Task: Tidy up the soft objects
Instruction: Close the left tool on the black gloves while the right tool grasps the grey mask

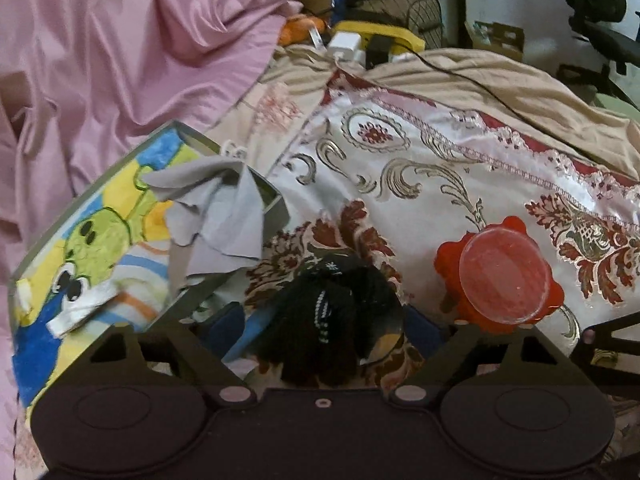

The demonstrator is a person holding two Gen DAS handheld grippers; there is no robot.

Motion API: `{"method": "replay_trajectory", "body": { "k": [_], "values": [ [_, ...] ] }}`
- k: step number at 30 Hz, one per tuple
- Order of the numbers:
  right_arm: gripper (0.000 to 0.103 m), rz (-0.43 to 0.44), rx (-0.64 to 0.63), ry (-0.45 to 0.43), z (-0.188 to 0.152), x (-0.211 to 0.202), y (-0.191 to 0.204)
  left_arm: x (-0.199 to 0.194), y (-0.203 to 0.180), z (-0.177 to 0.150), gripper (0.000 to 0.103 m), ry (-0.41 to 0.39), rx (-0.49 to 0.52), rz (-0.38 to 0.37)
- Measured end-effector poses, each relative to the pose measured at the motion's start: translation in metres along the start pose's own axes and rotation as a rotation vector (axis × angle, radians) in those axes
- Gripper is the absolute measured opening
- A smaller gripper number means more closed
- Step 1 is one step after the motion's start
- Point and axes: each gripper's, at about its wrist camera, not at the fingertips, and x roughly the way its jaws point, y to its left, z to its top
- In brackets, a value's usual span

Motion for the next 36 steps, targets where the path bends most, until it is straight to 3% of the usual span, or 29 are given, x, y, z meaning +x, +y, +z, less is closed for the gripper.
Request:
{"method": "replay_trajectory", "body": {
  "k": [3,8,14,19,22,36],
  "values": [
    [0.011,-0.001,0.025,-0.008,-0.001,0.000,-0.008,0.009,0.000,0.003,0.079,0.009,-0.002,-0.015],
    [0.010,0.015,0.056,-0.007,-0.001,0.001,-0.015,0.019,-0.001,0.004,0.067,0.029,-0.008,-0.027],
    [0.009,0.011,0.086,-0.008,-0.001,0.002,-0.020,0.029,0.003,-0.002,0.043,0.069,-0.051,-0.025],
    [0.008,0.012,0.097,0.000,0.000,0.003,-0.020,0.033,0.008,-0.004,0.012,0.069,-0.106,-0.022],
    [0.008,0.012,0.117,-0.001,0.000,0.003,-0.021,0.031,0.009,-0.003,0.004,0.058,-0.120,-0.009],
    [0.000,0.017,0.143,-0.039,0.002,-0.008,-0.019,0.014,0.002,-0.004,0.000,0.041,-0.165,0.014]
  ]
}}
